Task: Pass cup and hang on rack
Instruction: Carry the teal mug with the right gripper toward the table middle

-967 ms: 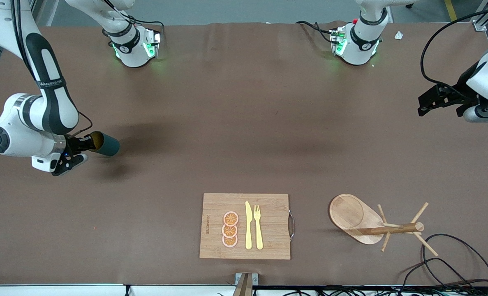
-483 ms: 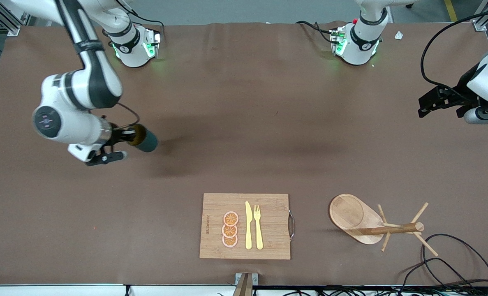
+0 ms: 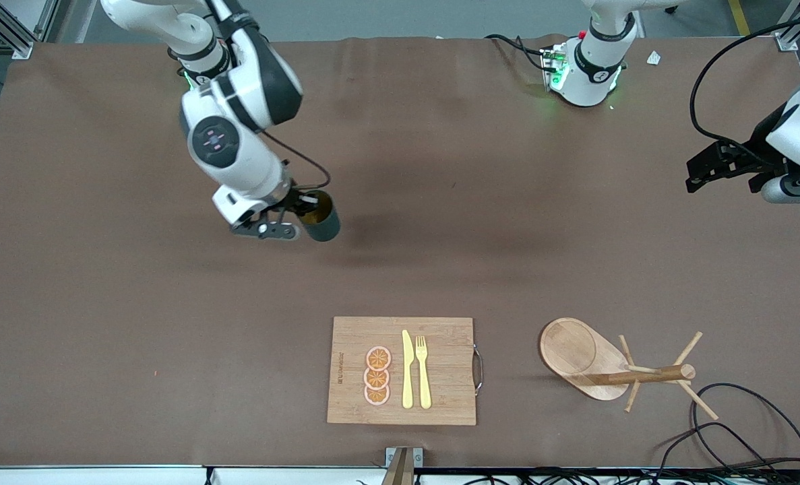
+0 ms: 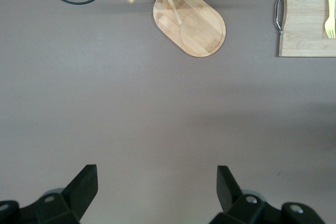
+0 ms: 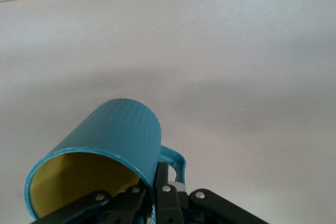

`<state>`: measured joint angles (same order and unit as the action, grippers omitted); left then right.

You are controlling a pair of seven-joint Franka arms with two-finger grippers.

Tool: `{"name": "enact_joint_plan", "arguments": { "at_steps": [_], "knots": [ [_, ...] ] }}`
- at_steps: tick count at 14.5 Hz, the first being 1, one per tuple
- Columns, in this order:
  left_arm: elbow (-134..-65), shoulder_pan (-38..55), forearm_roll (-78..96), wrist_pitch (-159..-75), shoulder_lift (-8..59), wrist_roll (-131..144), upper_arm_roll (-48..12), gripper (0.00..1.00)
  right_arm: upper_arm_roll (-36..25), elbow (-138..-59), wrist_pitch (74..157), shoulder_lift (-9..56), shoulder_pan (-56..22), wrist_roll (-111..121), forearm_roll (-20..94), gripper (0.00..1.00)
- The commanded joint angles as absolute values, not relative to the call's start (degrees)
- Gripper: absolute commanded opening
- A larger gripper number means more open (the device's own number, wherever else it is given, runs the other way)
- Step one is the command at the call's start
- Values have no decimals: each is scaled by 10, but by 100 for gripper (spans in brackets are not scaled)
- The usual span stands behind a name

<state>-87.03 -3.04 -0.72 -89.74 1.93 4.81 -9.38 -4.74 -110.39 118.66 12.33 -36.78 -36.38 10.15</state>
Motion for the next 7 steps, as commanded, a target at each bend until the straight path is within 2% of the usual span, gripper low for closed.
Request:
{"name": "enact_joint_plan", "arguments": {
  "at_steps": [1,4,7],
  "knots": [
    [-863,-31,-16,-896,19,56,-95,100,-56,-1062,1196,162,-409,-447,111,0],
    [-863,-31,-16,-896,19,56,-95,100,-56,-1016,1207,212,-448,-509,110,0],
    [-863,-30,-17,-896,19,56,-95,100,-56,-999,1259,260,-482,-533,111,0]
  ]
}}
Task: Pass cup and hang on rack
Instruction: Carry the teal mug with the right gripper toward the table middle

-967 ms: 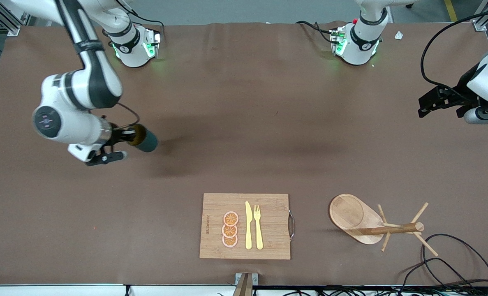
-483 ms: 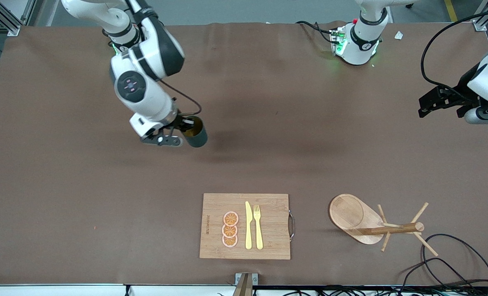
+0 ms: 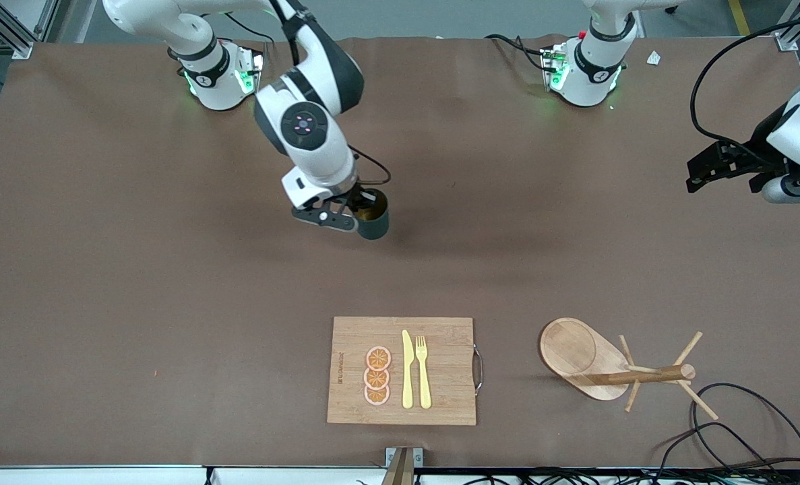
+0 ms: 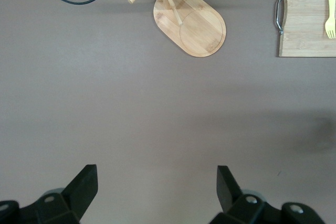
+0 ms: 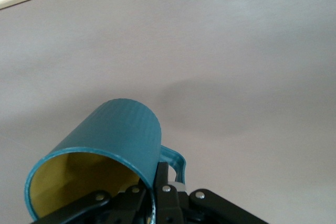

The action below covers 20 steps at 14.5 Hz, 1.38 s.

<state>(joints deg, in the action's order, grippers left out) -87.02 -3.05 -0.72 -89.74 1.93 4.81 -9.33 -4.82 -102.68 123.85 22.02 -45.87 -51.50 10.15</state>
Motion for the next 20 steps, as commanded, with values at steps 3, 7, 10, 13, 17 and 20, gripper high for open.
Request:
{"name": "enact_joint_plan", "arguments": {
  "at_steps": [3,7,10,13,17,20],
  "knots": [
    [-863,-30,-16,-896,18,56,-95,100,-56,-977,1282,306,-508,-534,112,0],
    [-863,-29,-17,-896,17,56,-96,100,-56,-941,1282,351,-512,-555,112,1],
    [-863,-30,-16,-896,16,55,-97,100,-55,-940,1282,363,-512,-546,112,3],
    [-863,-30,-16,-894,15,55,-97,100,-55,-933,1282,374,-512,-545,112,6],
    [-863,-30,-16,-891,13,54,-97,100,-55,-916,1277,371,-506,-532,112,100],
    [-863,-30,-16,-890,11,51,-97,100,-55,-898,1234,351,-492,-515,112,100]
  ]
}}
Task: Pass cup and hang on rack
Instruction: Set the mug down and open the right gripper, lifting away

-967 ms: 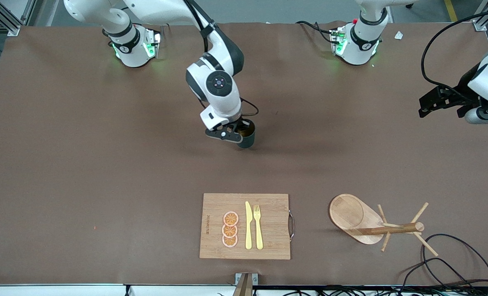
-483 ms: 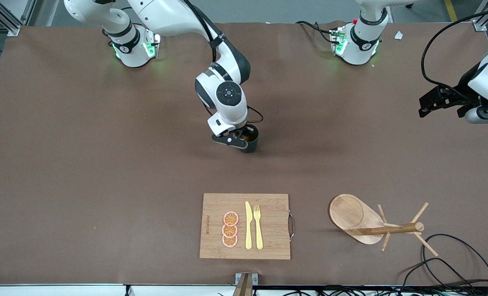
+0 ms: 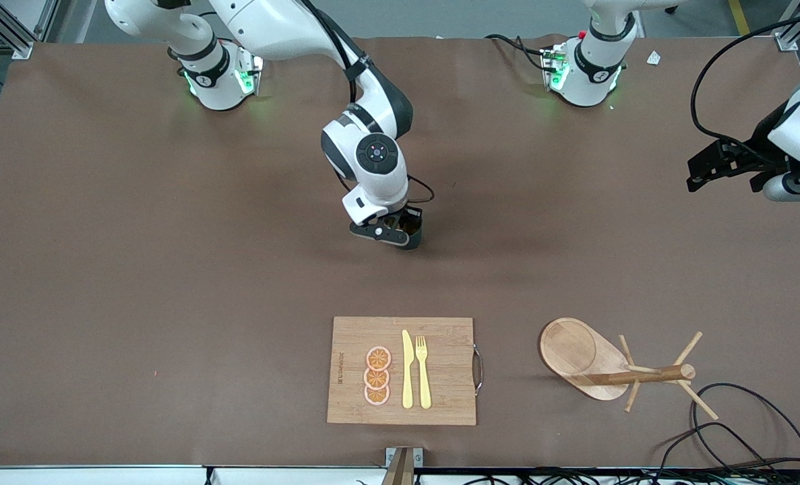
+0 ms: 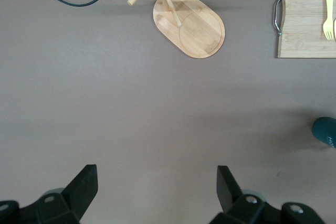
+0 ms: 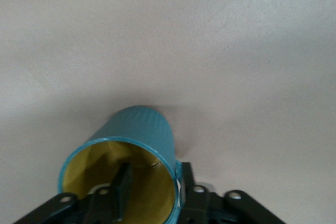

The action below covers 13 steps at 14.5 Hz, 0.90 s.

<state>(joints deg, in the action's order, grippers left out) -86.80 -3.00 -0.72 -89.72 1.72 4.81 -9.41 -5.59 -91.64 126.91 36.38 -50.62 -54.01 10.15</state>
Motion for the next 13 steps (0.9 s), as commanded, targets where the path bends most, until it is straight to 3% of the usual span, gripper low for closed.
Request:
{"name": "enact_joint_plan", "arguments": {
  "at_steps": [1,4,9,13],
  "knots": [
    [-863,-31,-16,-890,11,47,-96,100,-55,-895,1208,332,-483,-498,112,100],
    [-865,-31,-16,-889,11,44,-95,100,-58,-892,1110,269,-420,-379,112,100],
    [-868,-16,-11,-898,19,91,-106,100,-62,-895,956,184,-249,-94,97,100],
    [-872,-4,-16,-915,43,198,-169,100,-69,-892,920,143,-135,1,19,100]
  ]
}}
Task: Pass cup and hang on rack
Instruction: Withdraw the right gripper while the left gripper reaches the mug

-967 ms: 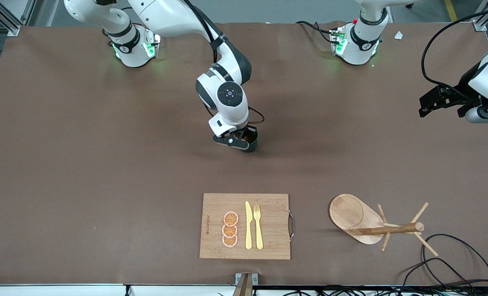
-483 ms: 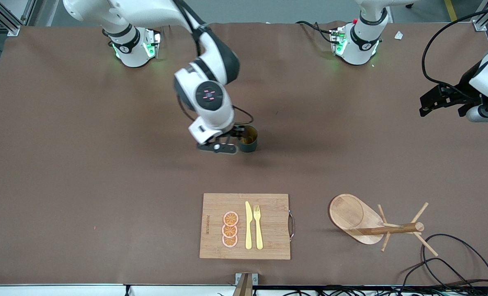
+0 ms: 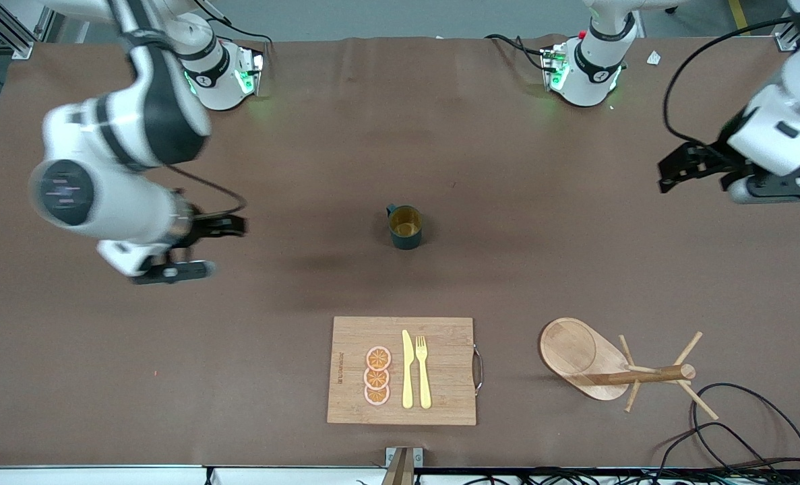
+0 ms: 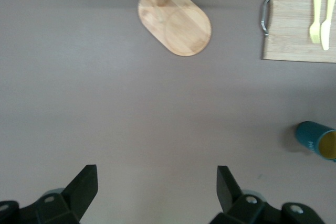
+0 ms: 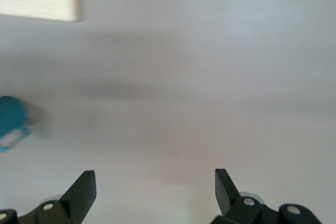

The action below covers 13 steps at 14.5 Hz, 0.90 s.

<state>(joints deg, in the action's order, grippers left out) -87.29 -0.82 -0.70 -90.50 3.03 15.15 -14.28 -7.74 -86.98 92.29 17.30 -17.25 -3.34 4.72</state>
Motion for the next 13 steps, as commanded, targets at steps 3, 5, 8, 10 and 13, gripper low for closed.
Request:
{"name": "enact_joint_plan", "arguments": {
  "at_steps": [3,5,8,10,13],
  "knots": [
    [-872,8,-18,-930,68,284,-215,100,-72,-886,917,124,-58,94,13,100],
    [-871,44,-18,-951,90,354,-225,100,-72,-865,874,123,-27,124,11,100],
    [-867,109,-60,-988,126,464,-225,100,-71,-833,837,124,-7,122,-1,100],
    [-866,157,-104,-1003,156,534,-226,100,-70,-830,837,125,-7,121,-2,100],
    [-852,217,-133,-1031,199,633,-225,100,-69,-786,836,130,-10,121,-21,100]
  ]
}}
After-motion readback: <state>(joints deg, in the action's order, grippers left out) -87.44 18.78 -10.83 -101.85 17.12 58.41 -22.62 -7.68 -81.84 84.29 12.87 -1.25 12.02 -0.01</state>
